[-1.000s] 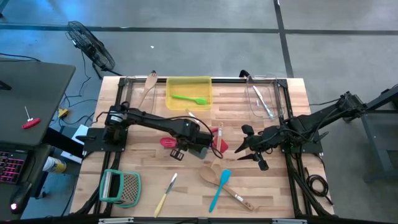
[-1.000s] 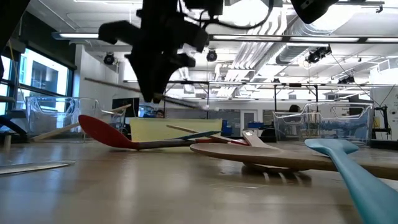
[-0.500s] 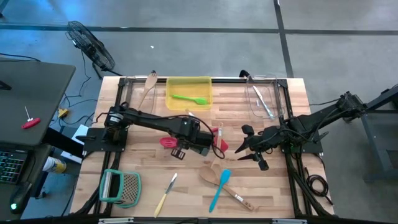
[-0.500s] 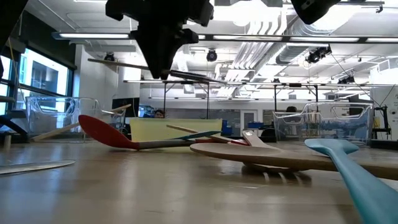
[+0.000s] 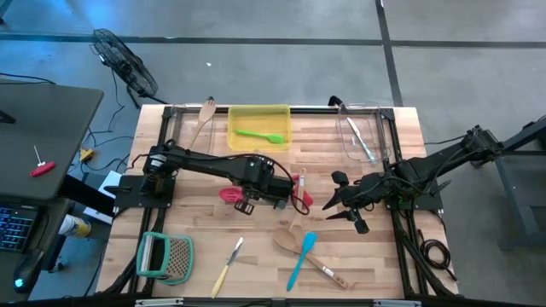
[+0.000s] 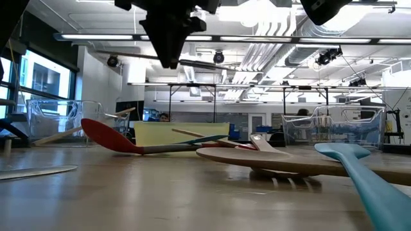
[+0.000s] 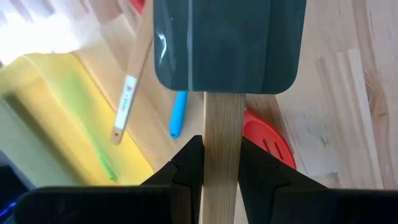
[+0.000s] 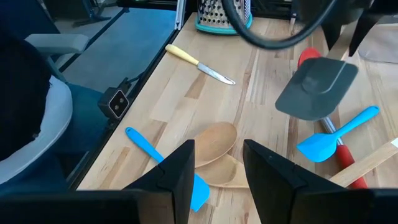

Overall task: Pick & Place Kitchen Items
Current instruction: Put the gray spatula into the yellow bin

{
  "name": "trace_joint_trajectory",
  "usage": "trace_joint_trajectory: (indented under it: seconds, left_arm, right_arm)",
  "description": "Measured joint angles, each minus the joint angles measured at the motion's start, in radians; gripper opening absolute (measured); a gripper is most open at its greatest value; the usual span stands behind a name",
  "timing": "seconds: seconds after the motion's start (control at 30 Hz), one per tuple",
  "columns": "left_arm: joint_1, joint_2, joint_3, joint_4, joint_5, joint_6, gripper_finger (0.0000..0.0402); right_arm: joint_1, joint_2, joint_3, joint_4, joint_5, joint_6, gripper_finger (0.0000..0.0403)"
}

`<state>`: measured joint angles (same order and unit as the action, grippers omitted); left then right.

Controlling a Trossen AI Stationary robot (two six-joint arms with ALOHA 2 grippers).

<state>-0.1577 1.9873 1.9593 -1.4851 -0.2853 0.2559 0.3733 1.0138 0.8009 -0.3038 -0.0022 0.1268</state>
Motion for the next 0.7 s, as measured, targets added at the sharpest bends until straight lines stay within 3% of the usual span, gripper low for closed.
trace_joint_trajectory:
  seconds: [0.33, 0.7]
  left_arm:
    - [0.000, 0.000, 0.072, -0.084, -0.027, 0.001, 0.0069]
    - [0.000, -0.010, 0.077, -0.086, -0.088, -0.018, 0.0069]
  right_arm:
    - [0.000, 0.000, 0.000, 0.040, 0.055, 0.052, 0.0128]
    - [0.008, 0.026, 0.000, 0.048, 0.048, 0.032, 0.0128]
